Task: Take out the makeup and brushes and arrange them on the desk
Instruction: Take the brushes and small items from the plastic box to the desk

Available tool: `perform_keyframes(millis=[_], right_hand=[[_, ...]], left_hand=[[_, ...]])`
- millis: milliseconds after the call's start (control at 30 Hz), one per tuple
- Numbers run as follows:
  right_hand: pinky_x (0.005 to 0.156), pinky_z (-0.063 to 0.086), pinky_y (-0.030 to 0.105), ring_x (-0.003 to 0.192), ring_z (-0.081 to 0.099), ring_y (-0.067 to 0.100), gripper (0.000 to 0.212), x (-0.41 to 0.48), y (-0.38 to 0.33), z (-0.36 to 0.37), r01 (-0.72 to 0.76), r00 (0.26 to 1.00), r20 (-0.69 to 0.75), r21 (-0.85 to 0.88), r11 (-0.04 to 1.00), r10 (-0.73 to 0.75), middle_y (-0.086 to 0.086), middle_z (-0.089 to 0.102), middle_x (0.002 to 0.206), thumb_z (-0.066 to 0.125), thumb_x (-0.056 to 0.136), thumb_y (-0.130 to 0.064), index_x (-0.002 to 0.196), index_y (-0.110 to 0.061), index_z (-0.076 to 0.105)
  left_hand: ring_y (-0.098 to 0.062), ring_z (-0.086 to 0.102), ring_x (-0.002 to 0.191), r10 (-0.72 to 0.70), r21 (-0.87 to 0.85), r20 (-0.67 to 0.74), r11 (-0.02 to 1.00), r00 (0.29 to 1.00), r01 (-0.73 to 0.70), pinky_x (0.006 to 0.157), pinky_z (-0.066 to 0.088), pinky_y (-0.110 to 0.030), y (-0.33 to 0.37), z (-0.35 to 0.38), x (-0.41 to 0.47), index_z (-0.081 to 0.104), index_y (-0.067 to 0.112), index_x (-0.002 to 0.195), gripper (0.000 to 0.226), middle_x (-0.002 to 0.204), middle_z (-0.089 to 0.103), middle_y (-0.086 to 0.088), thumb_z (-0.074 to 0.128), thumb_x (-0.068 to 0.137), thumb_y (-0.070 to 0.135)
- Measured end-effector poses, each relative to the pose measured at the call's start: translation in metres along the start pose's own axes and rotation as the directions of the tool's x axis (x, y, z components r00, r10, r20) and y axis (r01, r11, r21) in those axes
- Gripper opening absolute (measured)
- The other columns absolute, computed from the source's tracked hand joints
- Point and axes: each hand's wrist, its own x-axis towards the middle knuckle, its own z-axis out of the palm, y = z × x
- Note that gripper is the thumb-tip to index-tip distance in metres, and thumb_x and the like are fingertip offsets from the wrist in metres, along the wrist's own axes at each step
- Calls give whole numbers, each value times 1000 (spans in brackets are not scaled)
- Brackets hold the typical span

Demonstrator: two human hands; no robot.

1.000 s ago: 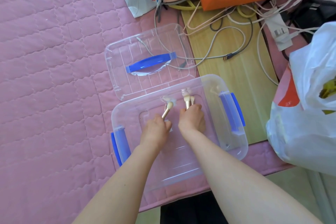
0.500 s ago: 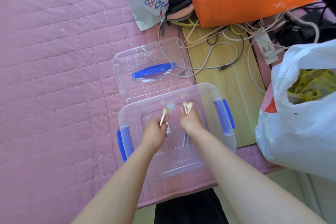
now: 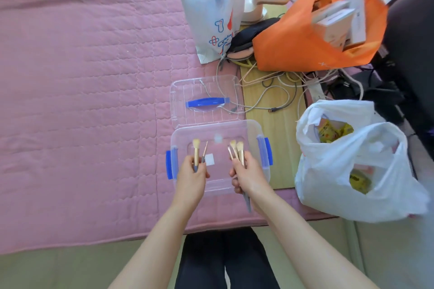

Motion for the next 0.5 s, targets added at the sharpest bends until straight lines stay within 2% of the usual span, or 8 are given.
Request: perform_keyframes(millis=[233,333,500], right_hand=[[41,29,21,47,35,11,11,-78,-18,-17,116,990,90,-94,989,-108,4,49,69,37,98,-15,97,-15,49],[40,30,21,46,36,11,13,-102,-23,-22,131,981,160,-129,983,-110,4,49,68,38,96,-12,95,-15,50],[51,38,27,57,45,14,16,-137,-27,-32,222,955,255,-269,937,-153,3,54,72,39,96,-13,100,-17,54]], left_hand=[[-17,43,59,20,-152,-93,988,995,-34,60,36,-33,23,-13,-77,53,13,88,10,75,59,-4,45,94,10],[-17,43,57,15,-183,-118,982,993,-37,57,38,-32,30,-17,-111,54,10,93,10,75,59,-5,44,94,9],[-15,50,59,17,-241,-180,969,984,-60,61,44,-32,32,-22,-168,55,16,97,11,74,60,-1,44,96,13]])
